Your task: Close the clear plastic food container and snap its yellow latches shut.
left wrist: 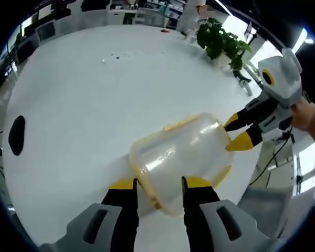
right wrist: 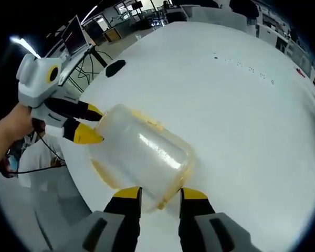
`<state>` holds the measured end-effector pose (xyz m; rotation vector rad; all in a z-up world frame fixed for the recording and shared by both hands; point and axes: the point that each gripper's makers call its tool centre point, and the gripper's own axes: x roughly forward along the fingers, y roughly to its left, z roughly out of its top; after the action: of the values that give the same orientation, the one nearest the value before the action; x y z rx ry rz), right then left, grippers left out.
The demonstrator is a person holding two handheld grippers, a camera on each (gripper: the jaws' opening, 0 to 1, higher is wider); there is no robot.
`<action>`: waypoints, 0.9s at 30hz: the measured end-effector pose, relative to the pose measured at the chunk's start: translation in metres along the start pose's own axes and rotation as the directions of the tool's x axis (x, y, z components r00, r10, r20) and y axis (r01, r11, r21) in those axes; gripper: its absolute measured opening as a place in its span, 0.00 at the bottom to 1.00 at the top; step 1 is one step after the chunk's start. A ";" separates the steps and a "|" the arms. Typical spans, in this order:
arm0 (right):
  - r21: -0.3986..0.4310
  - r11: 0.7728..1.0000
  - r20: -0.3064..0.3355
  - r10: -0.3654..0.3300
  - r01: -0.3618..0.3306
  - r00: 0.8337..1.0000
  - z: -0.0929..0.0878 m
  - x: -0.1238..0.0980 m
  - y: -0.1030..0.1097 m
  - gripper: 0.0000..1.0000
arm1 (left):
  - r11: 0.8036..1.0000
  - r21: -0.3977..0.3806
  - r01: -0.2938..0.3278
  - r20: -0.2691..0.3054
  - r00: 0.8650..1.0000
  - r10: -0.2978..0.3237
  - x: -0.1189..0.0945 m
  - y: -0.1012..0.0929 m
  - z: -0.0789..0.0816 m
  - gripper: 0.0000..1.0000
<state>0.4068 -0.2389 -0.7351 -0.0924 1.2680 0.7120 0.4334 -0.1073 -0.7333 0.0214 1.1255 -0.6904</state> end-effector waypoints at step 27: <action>-0.319 0.948 -0.037 -0.017 0.005 0.999 0.010 -0.022 0.010 0.24 | 0.924 0.374 0.077 -0.052 0.997 -0.062 -0.032 -0.020 0.019 0.28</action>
<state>0.4070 -0.2359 -0.7091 -0.3794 1.1793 0.9054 0.4312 -0.1137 -0.6915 0.3247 1.0207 -0.9659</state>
